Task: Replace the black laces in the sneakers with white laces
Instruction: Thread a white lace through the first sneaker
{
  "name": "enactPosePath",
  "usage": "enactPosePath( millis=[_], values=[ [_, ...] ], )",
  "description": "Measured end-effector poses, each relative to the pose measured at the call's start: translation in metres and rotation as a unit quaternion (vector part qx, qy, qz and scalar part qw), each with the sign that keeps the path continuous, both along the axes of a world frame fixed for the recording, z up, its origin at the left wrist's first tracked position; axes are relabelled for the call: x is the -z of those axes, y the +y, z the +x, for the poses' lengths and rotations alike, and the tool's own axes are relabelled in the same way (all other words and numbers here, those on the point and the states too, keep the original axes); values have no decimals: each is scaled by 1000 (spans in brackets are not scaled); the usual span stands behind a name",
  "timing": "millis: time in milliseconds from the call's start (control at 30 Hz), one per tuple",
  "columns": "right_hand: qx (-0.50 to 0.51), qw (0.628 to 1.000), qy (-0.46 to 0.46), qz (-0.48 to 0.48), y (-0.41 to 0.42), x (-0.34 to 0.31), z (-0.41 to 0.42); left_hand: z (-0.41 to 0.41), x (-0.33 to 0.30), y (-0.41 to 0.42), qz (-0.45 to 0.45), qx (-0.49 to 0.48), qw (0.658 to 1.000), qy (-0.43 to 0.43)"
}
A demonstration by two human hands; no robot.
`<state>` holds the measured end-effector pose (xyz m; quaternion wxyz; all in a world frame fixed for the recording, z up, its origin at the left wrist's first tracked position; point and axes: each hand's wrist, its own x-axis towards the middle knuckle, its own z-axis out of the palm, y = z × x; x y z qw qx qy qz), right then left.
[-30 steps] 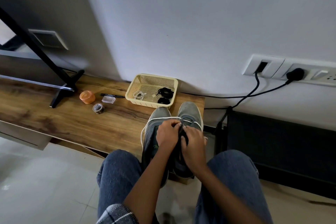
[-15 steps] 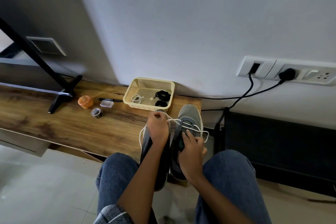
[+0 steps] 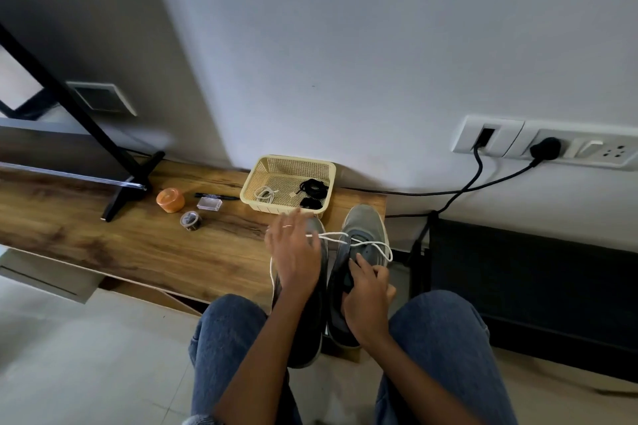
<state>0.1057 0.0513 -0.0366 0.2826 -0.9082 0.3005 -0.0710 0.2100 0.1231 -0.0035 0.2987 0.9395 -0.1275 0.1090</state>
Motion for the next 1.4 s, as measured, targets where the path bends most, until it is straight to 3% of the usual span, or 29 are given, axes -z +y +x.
enactPosePath(
  millis=[133,300,433,667,800,933,1033,1233,1400],
  values=[
    [-4,1000,-4,-2,0,0,-1,-10,15,-17,96,140,984,49],
    [-2,1000,-7,-12,-1,1,0,-9,12,-25,145,130,979,54],
    [6,1000,-13,3,1,2,-1,-2,6,-19,160,78,982,55],
    [13,1000,-1,26,-1,0,0,14,-1,20,34,-61,997,33],
    [-1,1000,-2,26,-1,0,-1,13,-4,44,-13,-168,985,36],
    [-21,999,-1,36,-3,0,-1,-1,2,44,-22,-208,977,48],
    [-33,999,6,38,-5,1,-1,-9,4,31,18,-171,982,72],
    [-34,999,-6,39,-4,3,0,-11,3,-3,157,71,983,58],
    [-27,999,-13,32,-3,4,-1,-14,5,-18,216,104,967,88]
  ],
)
